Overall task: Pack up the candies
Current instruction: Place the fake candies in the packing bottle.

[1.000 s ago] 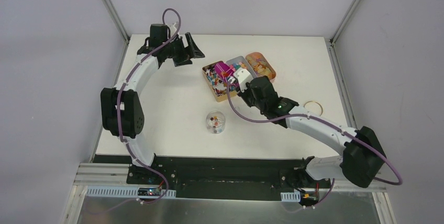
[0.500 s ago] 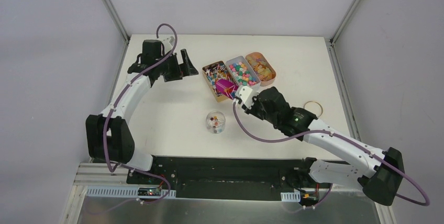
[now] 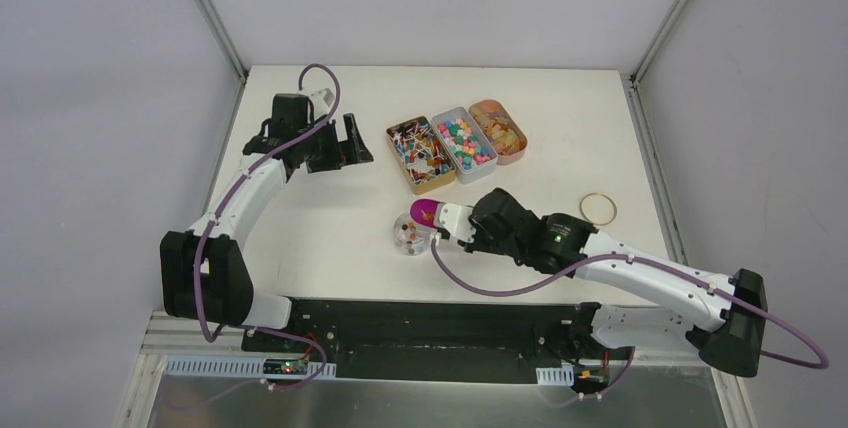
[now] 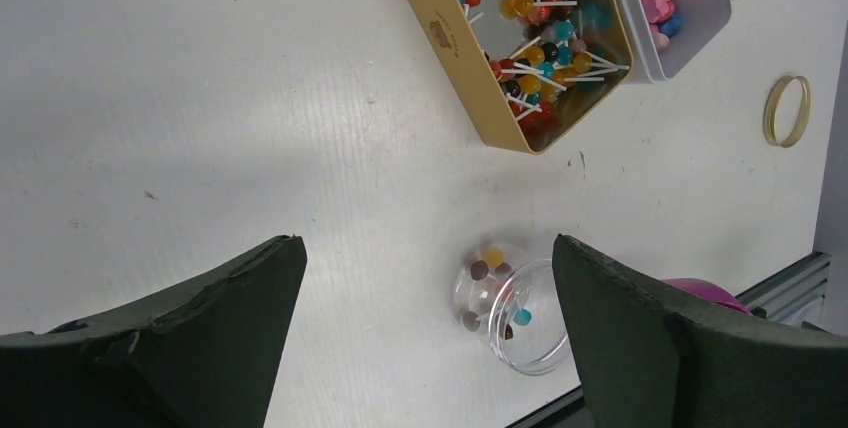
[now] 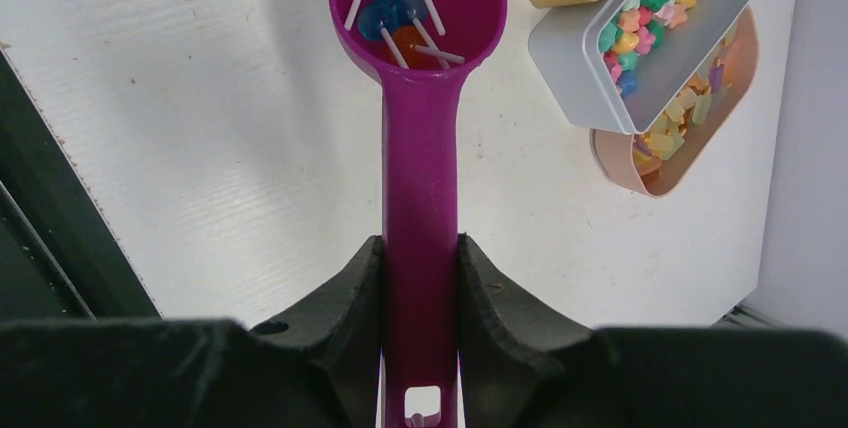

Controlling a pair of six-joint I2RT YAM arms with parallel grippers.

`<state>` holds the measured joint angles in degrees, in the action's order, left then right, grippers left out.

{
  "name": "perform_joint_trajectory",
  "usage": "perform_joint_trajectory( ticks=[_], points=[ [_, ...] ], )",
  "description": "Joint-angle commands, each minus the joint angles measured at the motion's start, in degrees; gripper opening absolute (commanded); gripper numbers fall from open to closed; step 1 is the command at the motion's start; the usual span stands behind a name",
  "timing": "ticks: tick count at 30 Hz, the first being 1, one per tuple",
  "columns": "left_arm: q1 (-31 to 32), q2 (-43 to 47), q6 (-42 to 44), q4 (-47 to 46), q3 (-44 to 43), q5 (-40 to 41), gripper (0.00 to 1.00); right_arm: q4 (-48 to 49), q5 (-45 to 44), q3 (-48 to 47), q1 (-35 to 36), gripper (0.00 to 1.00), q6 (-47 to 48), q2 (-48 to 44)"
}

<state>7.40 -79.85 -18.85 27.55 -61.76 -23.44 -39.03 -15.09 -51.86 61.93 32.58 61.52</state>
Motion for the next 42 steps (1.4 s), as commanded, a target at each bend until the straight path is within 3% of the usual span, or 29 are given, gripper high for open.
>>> perform_joint_trajectory(
  ticks=[1, 33, 42],
  points=[
    [-0.5, 1.5, 1.4, -1.4, -0.5, 0.9, 0.99, -3.8, -4.0, -4.5, 2.2, 0.0, 0.9, 2.3],
    [-0.6, 2.3, 1.0, 0.5, 0.0, 5.9, 0.99, -17.3, -11.2, -12.8, 8.6, 0.0, -0.1, 8.0],
    [-0.5, 2.0, 1.6, 0.4, -0.1, 3.5, 0.93, -21.1, -13.1, -16.6, 10.5, 0.0, -0.2, 11.0]
  ],
)
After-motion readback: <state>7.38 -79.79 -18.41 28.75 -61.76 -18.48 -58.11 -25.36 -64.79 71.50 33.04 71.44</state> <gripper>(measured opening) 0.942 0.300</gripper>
